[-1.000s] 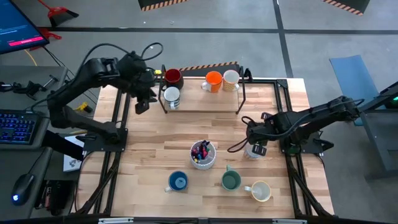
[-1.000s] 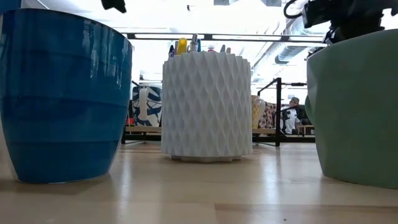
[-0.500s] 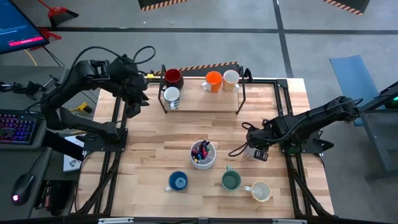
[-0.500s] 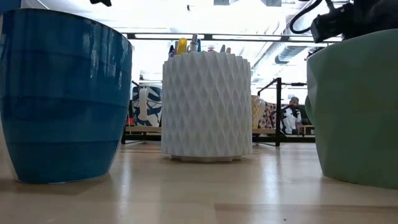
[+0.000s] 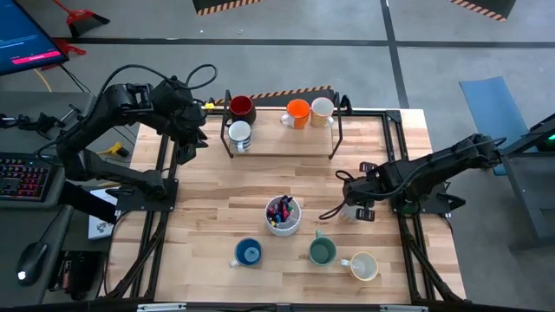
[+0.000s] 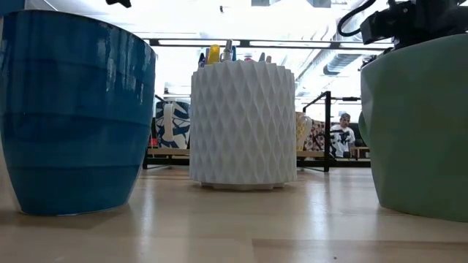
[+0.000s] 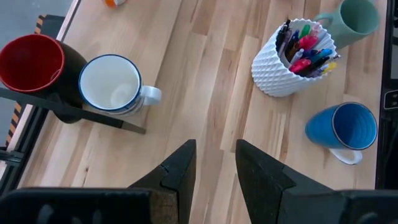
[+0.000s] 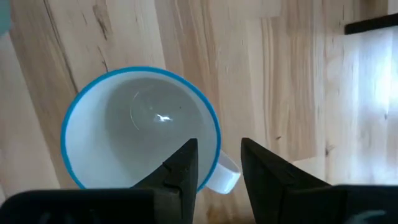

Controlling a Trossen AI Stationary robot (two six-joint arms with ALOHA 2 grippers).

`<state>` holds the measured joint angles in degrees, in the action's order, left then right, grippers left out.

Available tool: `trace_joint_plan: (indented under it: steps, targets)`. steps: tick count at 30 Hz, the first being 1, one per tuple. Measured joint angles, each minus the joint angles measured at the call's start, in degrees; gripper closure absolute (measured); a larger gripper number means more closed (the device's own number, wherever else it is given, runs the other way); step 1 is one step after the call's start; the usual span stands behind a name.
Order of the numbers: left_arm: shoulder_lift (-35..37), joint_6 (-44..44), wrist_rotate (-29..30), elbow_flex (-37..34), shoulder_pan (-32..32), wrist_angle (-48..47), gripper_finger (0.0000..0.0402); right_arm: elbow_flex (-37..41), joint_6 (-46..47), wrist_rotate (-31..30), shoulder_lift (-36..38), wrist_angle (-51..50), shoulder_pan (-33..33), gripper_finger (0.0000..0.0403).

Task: Place coffee mugs
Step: Put the red pattern mug on the shelf

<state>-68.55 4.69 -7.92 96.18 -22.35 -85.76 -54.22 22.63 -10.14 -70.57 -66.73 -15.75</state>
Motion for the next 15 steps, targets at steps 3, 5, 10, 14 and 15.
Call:
trace_joint_plan:
  steps: [3, 5, 10, 14, 15]
  targets:
    - [0.0, 0.38, 0.0, 0.0, 0.0, 0.0, 0.0297, 0.0, 1.96, 0.1, 0.0, 0.25, 0.0, 0.0304]
    - [0.0, 1.37, 0.02, 0.0, -0.02, 0.0, 0.0297, 0.0, 3.0, -0.09, 0.0, 0.31, 0.0, 0.0304]
    - [0.0, 1.5, 0.02, 0.0, -0.02, -0.01, 0.0297, -0.02, 3.05, -0.49, -1.49, 1.28, 0.0, 0.0304]
    - [0.0, 1.5, 0.02, 0.0, -0.02, -0.04, 0.0297, -0.02, 2.83, -0.65, -5.05, 1.89, 0.0, 0.0304]
    - [-0.01, 1.5, 0.02, 0.0, -0.02, -0.11, 0.0297, -0.02, 2.85, -0.81, -5.95, 1.87, 0.0, 0.0304]
